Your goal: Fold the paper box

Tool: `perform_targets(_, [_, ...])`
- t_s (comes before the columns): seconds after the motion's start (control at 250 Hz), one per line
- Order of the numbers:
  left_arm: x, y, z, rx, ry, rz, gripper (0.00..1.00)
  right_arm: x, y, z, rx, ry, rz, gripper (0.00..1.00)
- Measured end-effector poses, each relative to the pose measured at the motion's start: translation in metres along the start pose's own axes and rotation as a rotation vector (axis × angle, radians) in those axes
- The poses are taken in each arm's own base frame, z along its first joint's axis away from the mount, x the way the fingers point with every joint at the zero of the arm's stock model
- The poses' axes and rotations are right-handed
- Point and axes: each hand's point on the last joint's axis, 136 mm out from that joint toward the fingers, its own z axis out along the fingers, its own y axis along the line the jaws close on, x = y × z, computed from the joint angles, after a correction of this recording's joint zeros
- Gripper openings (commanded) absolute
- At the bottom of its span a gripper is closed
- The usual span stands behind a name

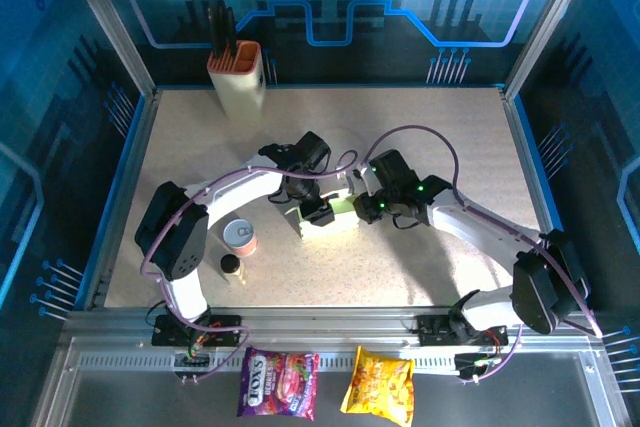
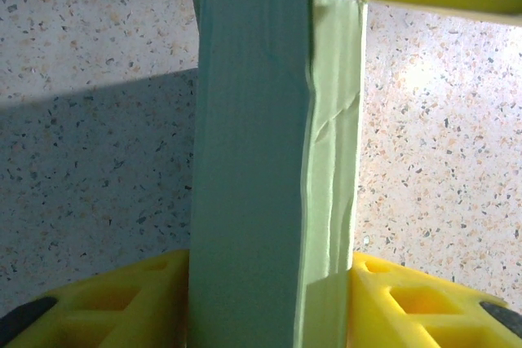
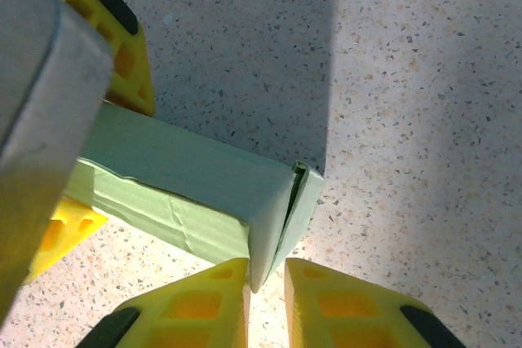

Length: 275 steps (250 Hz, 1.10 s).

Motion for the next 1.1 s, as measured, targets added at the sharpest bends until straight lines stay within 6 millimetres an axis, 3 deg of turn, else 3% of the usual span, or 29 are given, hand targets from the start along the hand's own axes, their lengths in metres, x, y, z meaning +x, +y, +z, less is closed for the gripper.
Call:
perform_targets(0.328, [0.000, 0.000, 0.000, -0.001, 0.001, 0.000, 0.49, -0.006, 0.005, 0.001, -0.012, -0.063, 0.009, 0.19])
perform_targets(0.659, [0.001, 0.001, 0.000, -0.004, 0.003, 0.000, 0.49, -0.008, 0.001, 0.001, 0.008, -0.074, 0.024, 0.10])
perform_targets(0.799, [0.000, 0.002, -0.002, -0.016, -0.006, 0.003, 0.60, -0.008, 0.001, 0.001, 0.018, -0.076, 0.027, 0.10])
perform_targets(1.099, [-0.015, 0.002, -0.033, -0.105, -0.119, -0.027, 0.67, -0.009, 0.002, 0.001, 0.024, -0.080, 0.040, 0.09])
